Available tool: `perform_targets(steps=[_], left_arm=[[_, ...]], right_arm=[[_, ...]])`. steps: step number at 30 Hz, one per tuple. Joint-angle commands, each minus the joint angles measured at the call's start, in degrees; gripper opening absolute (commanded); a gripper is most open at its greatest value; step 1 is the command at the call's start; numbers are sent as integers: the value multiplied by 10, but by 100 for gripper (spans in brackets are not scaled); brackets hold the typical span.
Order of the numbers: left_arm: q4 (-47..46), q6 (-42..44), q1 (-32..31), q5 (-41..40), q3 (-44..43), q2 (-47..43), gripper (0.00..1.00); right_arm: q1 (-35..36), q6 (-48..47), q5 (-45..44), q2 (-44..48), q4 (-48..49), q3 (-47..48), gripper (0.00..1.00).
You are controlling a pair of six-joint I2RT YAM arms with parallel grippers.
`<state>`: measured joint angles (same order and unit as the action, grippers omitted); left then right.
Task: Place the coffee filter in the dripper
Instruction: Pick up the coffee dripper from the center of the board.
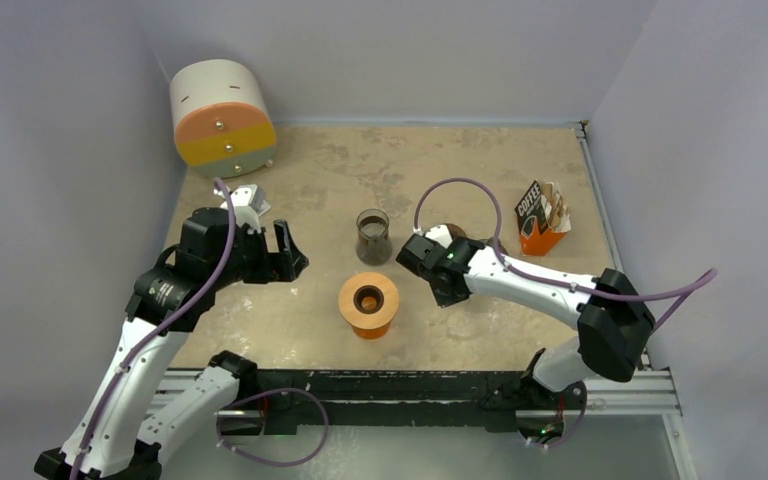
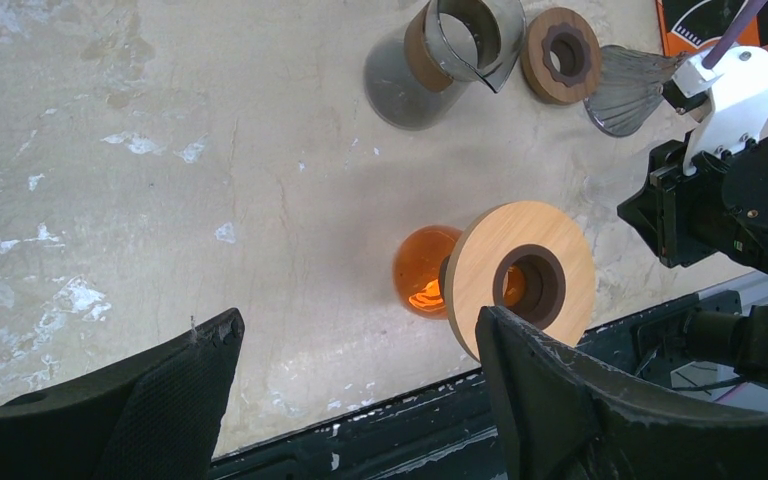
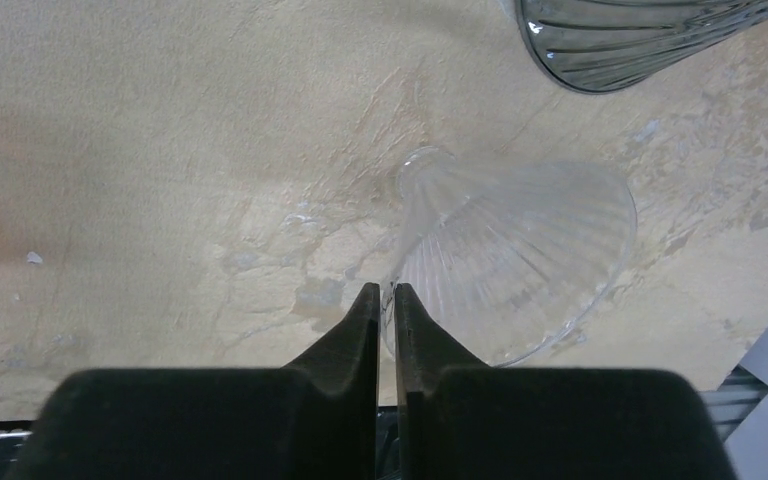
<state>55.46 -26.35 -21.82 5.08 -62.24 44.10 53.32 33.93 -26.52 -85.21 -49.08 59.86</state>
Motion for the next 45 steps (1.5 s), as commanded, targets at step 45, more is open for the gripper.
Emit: perform_targets(steps=[45], left_arm=[[89,45,2,163,-343,166,82]], right_arm=[[170,-765,262,230,118,138,0]])
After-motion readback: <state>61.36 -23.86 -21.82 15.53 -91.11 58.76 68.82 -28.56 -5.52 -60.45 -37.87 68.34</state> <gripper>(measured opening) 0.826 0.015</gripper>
